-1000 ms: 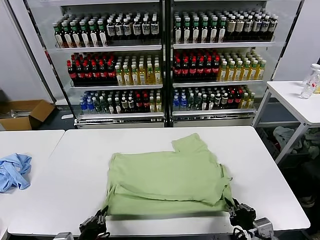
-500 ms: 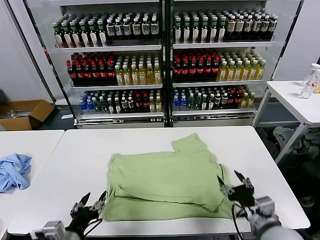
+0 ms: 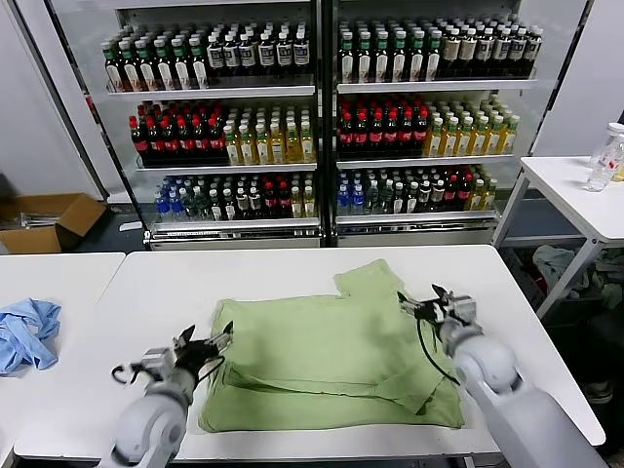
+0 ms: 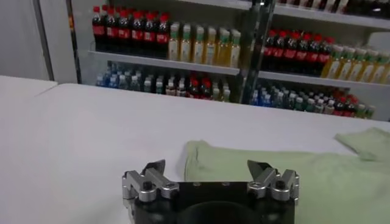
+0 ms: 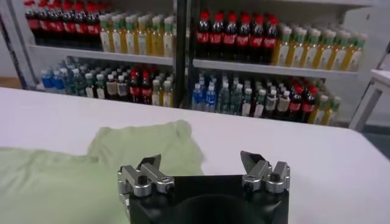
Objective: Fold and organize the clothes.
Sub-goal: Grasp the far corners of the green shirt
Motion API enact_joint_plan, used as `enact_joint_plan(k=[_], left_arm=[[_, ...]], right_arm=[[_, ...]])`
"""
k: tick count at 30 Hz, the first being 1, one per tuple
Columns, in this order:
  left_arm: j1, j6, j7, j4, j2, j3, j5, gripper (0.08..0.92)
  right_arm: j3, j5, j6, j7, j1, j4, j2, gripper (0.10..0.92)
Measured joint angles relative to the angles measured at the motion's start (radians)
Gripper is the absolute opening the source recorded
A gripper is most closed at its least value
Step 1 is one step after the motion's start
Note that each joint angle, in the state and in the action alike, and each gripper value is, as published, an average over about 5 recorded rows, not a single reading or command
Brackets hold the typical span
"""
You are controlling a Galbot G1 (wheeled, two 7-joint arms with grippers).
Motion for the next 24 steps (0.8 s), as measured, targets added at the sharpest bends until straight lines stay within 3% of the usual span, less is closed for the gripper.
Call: enact_joint_plan(k=[12,17,24], left_arm=[[-0.188,0.006,-0.004,0.207,0.012,0.094,0.018,0.811],[-0.208,0.014,0.009,0.237,0.017,0.114,0.006,0.688],[-0.214,0.024,0.036,0.254,0.026,0.121,-0.025,0.489]], right_arm=[[-0.085,-0.007,-0.016,-0.032,0.203,-0.306,0.135,0.823],[-0.096,-0.006,-0.02,-0.04,0.235,-0.385,0.17,0.778],[-0.108,-0.002,-0.019,-0.052,0.251,-0.431,0.185,0.586]])
